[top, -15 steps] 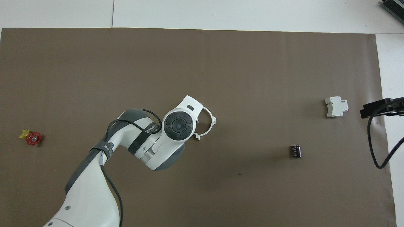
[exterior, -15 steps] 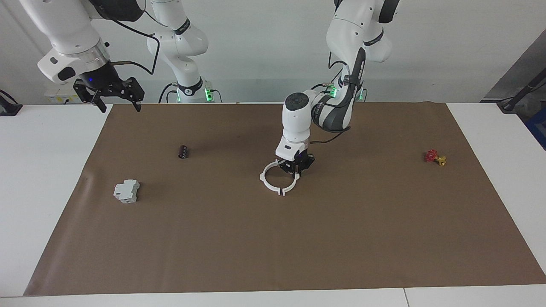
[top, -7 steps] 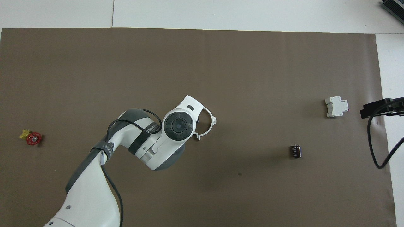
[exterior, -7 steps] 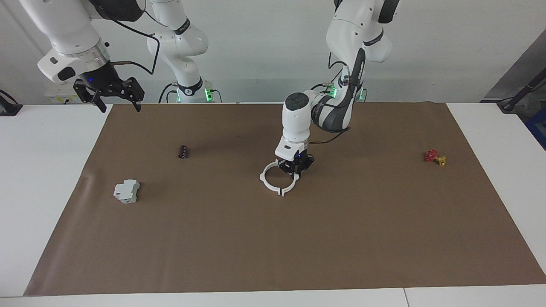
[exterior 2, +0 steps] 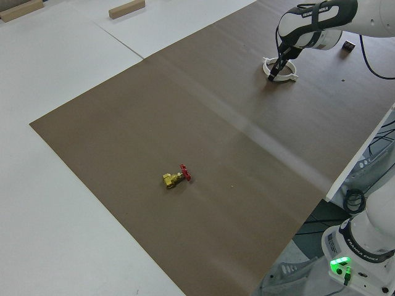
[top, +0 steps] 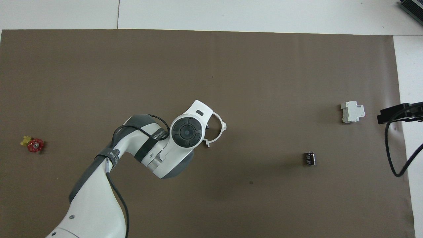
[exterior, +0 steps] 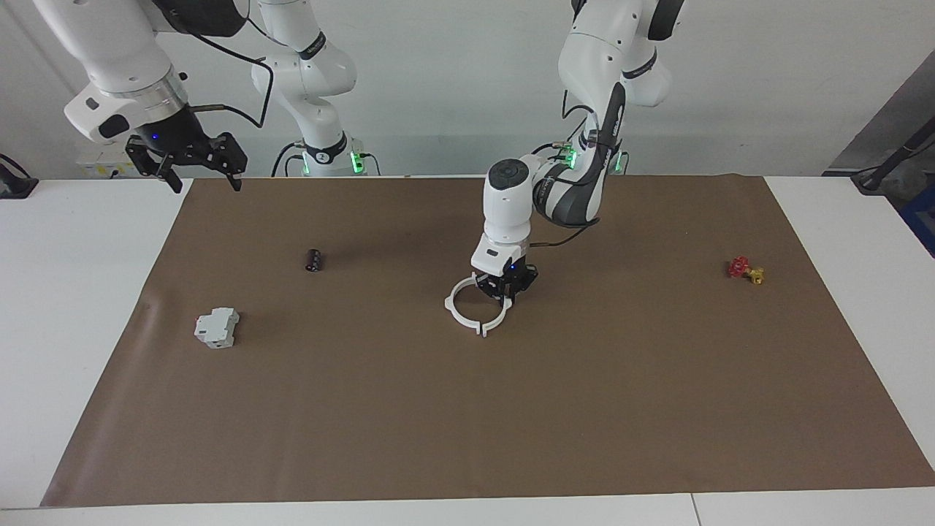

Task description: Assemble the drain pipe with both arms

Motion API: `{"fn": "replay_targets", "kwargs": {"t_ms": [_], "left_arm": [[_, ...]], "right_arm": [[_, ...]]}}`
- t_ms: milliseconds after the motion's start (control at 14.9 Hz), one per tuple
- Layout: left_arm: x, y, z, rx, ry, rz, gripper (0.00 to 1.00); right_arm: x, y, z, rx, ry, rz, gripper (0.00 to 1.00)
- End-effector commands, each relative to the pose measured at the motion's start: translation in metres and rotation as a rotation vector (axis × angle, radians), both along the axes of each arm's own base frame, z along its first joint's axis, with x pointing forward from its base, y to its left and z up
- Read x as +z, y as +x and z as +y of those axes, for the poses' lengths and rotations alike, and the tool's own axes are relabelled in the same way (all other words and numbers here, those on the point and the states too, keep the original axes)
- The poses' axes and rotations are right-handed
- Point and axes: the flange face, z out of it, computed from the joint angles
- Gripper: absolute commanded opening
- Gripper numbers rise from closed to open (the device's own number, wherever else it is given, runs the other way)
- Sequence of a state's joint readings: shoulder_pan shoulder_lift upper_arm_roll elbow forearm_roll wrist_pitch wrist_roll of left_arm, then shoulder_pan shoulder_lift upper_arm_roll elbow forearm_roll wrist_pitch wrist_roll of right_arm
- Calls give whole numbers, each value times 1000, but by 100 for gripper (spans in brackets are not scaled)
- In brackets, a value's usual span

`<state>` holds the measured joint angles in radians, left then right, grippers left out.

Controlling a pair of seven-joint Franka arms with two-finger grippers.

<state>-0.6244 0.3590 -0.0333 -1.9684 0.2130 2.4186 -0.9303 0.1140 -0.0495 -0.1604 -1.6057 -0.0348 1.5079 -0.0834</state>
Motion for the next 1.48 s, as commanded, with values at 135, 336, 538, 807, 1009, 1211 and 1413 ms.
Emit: {"fn": "replay_targets", "kwargs": {"t_ms": [135,336,538,807,1009,1211,1413], "left_arm": [[-2,2,-4,-3,12,-22,49],[-3,2,-5,-4,13,-20,83],[-3,2,-5,-7,13,-22,100],[-2,2,-4,-5,13,-22,100],[-4,0,-3,-2,28,-7,100],[1,2,-1,8,55,13,100],[15,7,6,27,69,20,100]], "right_arm": [[1,-7,-2,14,1,4,100],[1,-7,-1,14,1,4,100],[1,-7,-1,14,1,4,100],[1,-7,-1,14,1,4,100],[1,-7,-1,14,1,4,100],[1,-7,-1,15,1,4,100],[1,-7,-1,14,1,4,100]]}}
